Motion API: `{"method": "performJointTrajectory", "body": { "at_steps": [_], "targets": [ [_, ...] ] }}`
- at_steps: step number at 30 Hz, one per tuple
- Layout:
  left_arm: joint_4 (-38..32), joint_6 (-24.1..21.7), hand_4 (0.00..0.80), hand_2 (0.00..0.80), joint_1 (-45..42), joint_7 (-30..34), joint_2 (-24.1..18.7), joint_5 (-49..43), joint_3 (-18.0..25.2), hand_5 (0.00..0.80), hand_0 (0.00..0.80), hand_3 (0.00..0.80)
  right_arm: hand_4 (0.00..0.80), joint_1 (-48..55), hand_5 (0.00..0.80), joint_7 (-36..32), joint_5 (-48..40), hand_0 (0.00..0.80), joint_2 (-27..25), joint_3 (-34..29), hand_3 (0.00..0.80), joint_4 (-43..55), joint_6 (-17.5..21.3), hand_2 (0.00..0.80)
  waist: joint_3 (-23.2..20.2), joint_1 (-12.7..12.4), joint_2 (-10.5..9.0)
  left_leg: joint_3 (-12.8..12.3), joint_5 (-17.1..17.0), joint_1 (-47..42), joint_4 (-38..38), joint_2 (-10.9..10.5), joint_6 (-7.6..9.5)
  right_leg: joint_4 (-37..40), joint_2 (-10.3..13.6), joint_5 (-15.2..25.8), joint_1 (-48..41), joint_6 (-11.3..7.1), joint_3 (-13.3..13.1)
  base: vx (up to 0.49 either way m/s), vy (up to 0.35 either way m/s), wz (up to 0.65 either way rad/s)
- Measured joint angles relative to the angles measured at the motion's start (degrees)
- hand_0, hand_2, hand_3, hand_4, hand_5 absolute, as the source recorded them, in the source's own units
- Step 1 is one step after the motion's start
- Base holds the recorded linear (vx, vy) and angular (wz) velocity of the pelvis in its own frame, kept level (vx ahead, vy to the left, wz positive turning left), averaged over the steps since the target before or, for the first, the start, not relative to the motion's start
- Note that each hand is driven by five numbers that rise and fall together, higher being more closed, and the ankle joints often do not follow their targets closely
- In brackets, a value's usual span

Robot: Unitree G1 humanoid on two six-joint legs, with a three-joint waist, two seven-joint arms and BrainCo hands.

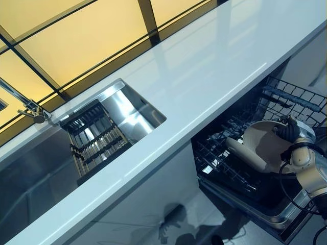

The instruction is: Take plates into dishwasher

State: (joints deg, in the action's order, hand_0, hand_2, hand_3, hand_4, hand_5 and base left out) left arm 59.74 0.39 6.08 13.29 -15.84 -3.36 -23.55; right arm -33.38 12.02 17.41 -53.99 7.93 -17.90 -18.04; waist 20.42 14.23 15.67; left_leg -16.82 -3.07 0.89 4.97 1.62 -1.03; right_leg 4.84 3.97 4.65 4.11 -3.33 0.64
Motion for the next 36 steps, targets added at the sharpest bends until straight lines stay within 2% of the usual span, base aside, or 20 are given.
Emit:
{"method": "performJointTrajectory", "body": {
  "at_steps": [4,8,19,26,27,28,29,36],
  "targets": [
    [-0.3,-0.1,0.0,0.0,0.0,0.0,0.1,0.4,0.0,0.0,0.0,0.0,0.8,-0.4,0.8,1.4,1.7,0.8,0.7,0.8,0.8,0.0,0.0,0.8,0.3,-1.2,0.75,0.4,-0.1,0.2,0.0,-0.1,0.09,0.0,0.2,0.0,0.0,-0.07,0.4,-0.009,0.005,0.03],
    [-0.3,-0.3,0.0,0.0,0.1,0.0,0.1,0.5,0.0,0.0,0.0,0.0,0.8,-0.4,0.8,3.1,2.2,0.8,2.4,2.4,0.8,-0.2,-0.2,0.8,0.4,-1.3,1.06,1.4,-0.4,0.8,0.0,-0.2,0.17,0.0,0.3,0.2,0.2,0.17,1.4,-0.016,-0.004,0.12],
    [-0.3,-0.8,0.0,0.0,0.1,0.1,0.1,0.8,0.0,0.0,0.0,0.0,0.8,-0.4,0.8,5.4,3.4,0.8,5.8,4.1,0.8,-1.7,-0.3,0.8,0.4,-1.3,1.08,1.7,-0.5,0.8,0.0,-0.2,0.15,0.0,0.3,0.2,0.1,0.17,1.6,-0.001,0.0,0.0],
    [-0.3,-0.8,0.0,0.0,0.1,0.1,0.1,0.8,0.0,0.0,0.0,0.0,0.8,-0.5,0.8,6.0,3.4,0.8,6.2,4.8,0.8,-3.6,-0.3,0.8,0.4,-1.4,1.08,1.9,-0.7,0.8,0.0,-0.1,0.19,0.0,0.3,0.3,-0.1,0.22,1.7,0.0,0.0,0.0],
    [-0.3,-0.8,0.0,0.0,0.1,0.1,0.1,0.8,0.0,0.0,0.0,0.0,0.693,-0.6,0.693,6.0,3.4,0.693,6.2,5.0,0.693,-3.7,-0.3,0.693,0.4,-1.4,1.08,1.9,-0.7,0.8,-0.1,-0.1,0.19,0.0,0.3,0.3,-0.1,0.22,1.8,0.0,0.0,0.0],
    [-0.3,-0.8,0.0,0.0,0.1,0.1,0.1,0.8,0.0,0.0,0.0,0.0,0.546,-0.6,0.546,6.1,3.4,0.546,6.2,5.1,0.546,-3.8,-0.3,0.546,0.4,-1.3,1.08,1.9,-0.7,0.7,0.0,-0.1,0.19,0.0,0.3,0.4,-0.1,0.24,1.8,0.0,0.0,0.0],
    [-0.3,-0.8,0.0,0.0,0.1,0.1,0.2,0.8,0.0,0.0,0.0,0.0,0.0,-0.6,0.0,6.1,3.3,0.0,6.3,5.1,0.0,-3.9,-0.5,0.0,0.4,-1.3,1.08,1.9,-0.8,0.7,0.0,-0.1,0.19,0.0,0.2,0.4,-0.2,0.25,1.8,0.0,0.0,0.0],
    [-0.3,-0.9,0.0,0.0,0.1,0.2,0.2,0.7,0.0,0.0,0.0,0.0,0.0,-0.3,0.0,5.4,1.4,0.0,7.4,5.6,0.0,-5.9,-1.9,0.0,0.4,-1.3,1.08,2.2,-0.9,0.6,0.0,-0.1,0.22,0.0,0.2,0.5,-0.4,0.19,2.0,0.002,0.001,0.0]
  ]
}}
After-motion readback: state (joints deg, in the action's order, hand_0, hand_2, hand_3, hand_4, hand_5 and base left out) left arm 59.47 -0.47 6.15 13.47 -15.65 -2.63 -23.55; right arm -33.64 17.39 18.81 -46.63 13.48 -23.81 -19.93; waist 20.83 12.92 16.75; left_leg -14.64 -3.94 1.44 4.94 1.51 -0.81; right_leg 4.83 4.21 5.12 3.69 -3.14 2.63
